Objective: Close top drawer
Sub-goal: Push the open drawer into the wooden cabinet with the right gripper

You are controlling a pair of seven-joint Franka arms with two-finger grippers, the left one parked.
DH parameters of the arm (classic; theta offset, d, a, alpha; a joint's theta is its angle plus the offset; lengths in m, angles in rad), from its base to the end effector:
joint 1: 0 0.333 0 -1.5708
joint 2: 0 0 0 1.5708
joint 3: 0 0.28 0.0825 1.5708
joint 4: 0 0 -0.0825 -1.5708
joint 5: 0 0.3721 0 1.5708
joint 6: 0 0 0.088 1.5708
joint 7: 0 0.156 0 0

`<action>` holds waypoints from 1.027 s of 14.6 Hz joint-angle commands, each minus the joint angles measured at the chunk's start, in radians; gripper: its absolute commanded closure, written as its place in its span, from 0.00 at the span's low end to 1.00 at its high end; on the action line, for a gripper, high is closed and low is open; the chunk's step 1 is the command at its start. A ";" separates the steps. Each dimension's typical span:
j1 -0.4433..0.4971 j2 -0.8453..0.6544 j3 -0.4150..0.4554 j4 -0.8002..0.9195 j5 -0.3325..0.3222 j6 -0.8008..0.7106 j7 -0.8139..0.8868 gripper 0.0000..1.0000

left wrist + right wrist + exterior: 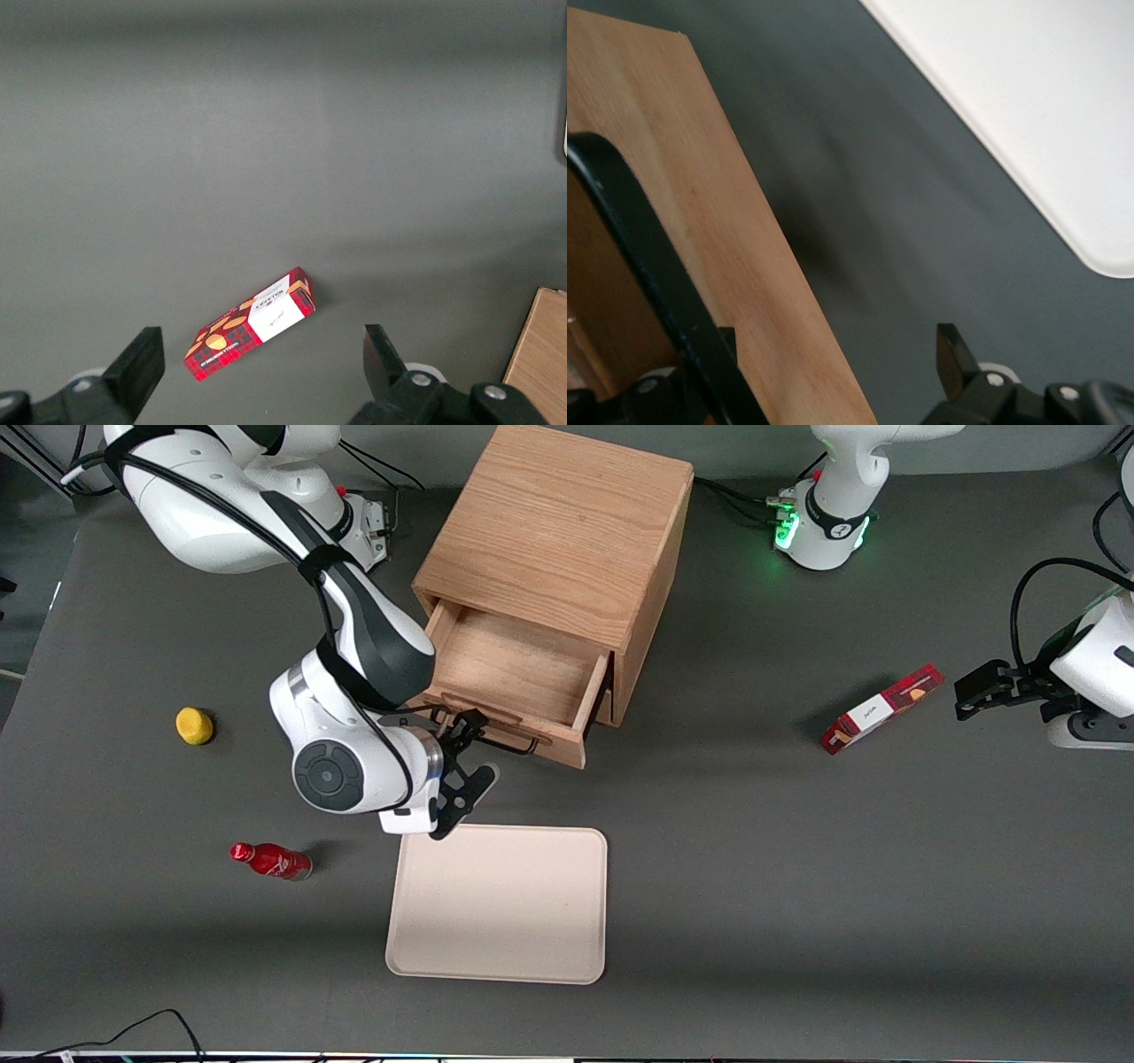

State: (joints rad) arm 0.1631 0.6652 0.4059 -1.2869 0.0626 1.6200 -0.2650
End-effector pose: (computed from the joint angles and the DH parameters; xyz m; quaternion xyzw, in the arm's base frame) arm 0.5633 0.3219 0.2945 -0.9046 -0.3710 0.1608 0.1347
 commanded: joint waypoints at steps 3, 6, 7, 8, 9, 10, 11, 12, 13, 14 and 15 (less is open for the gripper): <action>0.015 -0.059 0.022 -0.107 0.034 0.023 0.078 0.00; 0.027 -0.073 0.037 -0.143 0.036 0.029 0.112 0.00; 0.029 -0.081 0.042 -0.158 0.036 0.031 0.115 0.00; 0.030 -0.091 0.044 -0.173 0.040 0.031 0.118 0.00; 0.032 -0.101 0.048 -0.190 0.052 0.031 0.130 0.00; 0.041 -0.107 0.054 -0.203 0.055 0.032 0.136 0.00; 0.041 -0.110 0.056 -0.212 0.056 0.032 0.148 0.00; 0.042 -0.114 0.066 -0.221 0.056 0.032 0.156 0.00; 0.044 -0.118 0.074 -0.233 0.056 0.032 0.158 0.00; 0.044 -0.124 0.076 -0.247 0.056 0.034 0.162 0.00; 0.045 -0.125 0.077 -0.256 0.056 0.034 0.164 0.00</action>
State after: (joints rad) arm 0.1916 0.5590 0.4795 -1.4864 0.0994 1.6151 -0.1510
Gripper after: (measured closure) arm 0.000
